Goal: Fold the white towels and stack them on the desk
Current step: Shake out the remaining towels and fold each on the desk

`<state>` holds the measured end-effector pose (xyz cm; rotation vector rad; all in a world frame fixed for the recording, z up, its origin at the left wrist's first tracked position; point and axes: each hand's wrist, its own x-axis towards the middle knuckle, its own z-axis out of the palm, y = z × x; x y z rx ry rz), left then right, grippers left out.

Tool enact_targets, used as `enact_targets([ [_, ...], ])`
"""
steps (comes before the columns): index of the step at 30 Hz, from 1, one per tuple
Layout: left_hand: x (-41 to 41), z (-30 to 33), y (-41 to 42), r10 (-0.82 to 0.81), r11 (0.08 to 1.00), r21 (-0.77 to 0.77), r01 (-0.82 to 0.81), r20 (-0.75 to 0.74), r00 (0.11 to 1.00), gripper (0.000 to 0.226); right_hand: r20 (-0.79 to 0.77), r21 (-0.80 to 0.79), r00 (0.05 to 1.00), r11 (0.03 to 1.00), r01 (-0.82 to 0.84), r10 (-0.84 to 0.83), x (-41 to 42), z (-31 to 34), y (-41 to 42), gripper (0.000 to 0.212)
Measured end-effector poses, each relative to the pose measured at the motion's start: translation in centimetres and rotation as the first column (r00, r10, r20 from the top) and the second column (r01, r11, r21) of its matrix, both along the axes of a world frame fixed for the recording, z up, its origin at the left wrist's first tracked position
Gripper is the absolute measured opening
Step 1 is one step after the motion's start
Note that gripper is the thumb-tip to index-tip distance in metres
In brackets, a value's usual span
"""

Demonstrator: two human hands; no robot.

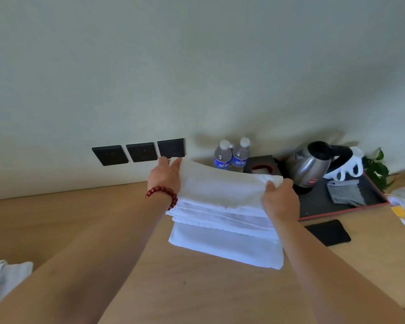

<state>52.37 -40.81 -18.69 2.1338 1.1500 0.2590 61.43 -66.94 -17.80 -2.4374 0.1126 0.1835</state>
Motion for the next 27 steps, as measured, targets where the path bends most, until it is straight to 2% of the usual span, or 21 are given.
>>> enact_targets([
  [4,1.2,-1.2,-1.1,-0.035,0.999,0.025,0.037,-0.080,0.996,0.046,-0.017,-0.095,1.000,0.995,0.019,-0.020,0.4,-1.2,-1.4,0.040],
  [8,1.2,-2.3,-1.2,-0.006,0.999,0.041,0.012,-0.156,0.988,0.038,0.012,-0.154,1.000,0.988,0.019,-0.017,0.7,-3.1,-3.0,0.023],
  [11,0.9,-3.8,-0.8,-0.070,0.989,0.111,0.102,-0.262,0.963,0.034,0.055,-0.191,0.998,0.981,0.042,-0.032,0.9,-3.9,-4.0,0.016],
  [14,0.6,-4.9,-0.8,-0.076,0.974,0.178,0.144,-0.344,0.936,0.046,0.148,-0.187,0.989,0.982,0.025,0.003,0.8,-4.0,-3.7,0.014],
  [16,0.4,-5.0,-1.1,-0.043,0.953,0.269,0.138,-0.334,0.942,0.055,0.229,-0.228,0.968,0.973,-0.048,0.102,0.5,-3.9,-2.7,0.017],
  [19,0.2,-4.5,-1.5,-0.057,0.887,0.431,0.166,-0.254,0.965,0.055,0.294,-0.344,0.905,0.917,-0.200,0.308,-0.4,-3.7,-0.3,0.037],
  [21,0.2,-4.2,-1.8,-0.163,0.792,0.545,0.275,-0.247,0.955,0.056,0.243,-0.409,0.881,0.867,-0.286,0.405,-1.1,-3.6,1.7,0.049],
  [23,0.4,-4.1,-2.6,-0.337,0.651,0.592,0.475,-0.336,0.880,0.061,0.093,-0.434,0.883,0.817,-0.380,0.459,-1.5,-3.9,3.2,0.059],
  [25,0.6,-4.3,-3.8,-0.440,0.539,0.560,0.629,-0.449,0.777,0.062,-0.019,-0.444,0.868,0.773,-0.453,0.497,-1.6,-4.6,4.0,0.063],
  [27,0.7,-4.8,-4.5,-0.454,0.539,0.496,0.681,-0.511,0.730,0.064,-0.077,-0.465,0.853,0.739,-0.488,0.516,-1.8,-5.4,4.0,0.064],
])
